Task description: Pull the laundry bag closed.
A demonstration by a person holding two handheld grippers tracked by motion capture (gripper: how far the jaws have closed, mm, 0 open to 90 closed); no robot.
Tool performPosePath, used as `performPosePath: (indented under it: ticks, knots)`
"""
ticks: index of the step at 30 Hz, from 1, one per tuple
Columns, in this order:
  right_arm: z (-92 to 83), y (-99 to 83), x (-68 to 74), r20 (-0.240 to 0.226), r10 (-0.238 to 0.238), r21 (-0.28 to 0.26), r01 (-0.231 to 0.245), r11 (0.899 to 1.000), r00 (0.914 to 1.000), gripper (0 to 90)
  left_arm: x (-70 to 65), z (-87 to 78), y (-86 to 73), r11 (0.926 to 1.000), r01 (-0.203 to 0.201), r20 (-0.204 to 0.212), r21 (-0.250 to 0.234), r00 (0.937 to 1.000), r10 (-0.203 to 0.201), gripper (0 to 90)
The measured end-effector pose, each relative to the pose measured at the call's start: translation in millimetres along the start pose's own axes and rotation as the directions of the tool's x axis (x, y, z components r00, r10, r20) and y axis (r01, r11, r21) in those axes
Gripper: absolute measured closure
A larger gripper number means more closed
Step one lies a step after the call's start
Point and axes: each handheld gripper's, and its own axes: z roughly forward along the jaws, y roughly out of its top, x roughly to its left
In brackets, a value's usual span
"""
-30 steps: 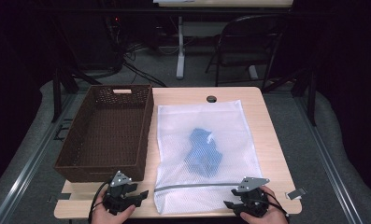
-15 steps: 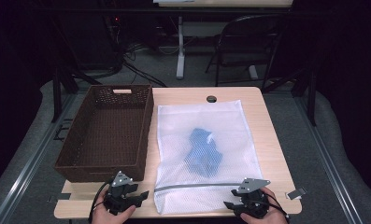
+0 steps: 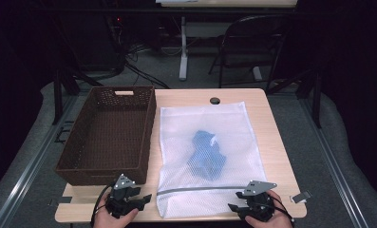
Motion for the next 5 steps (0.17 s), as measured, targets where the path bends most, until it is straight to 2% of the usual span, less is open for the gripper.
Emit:
performPosePath:
  ticks: [5]
  knots:
    - [0.0, -0.1, 0.8, -0.002, -0.002, 0.000, 0.002, 1.000, 1.0000, 46.9, -1.1, 0.6, 0.0, 1.0000, -0.001, 0.003, -0.002, 1.0000, 0.001, 45.7]
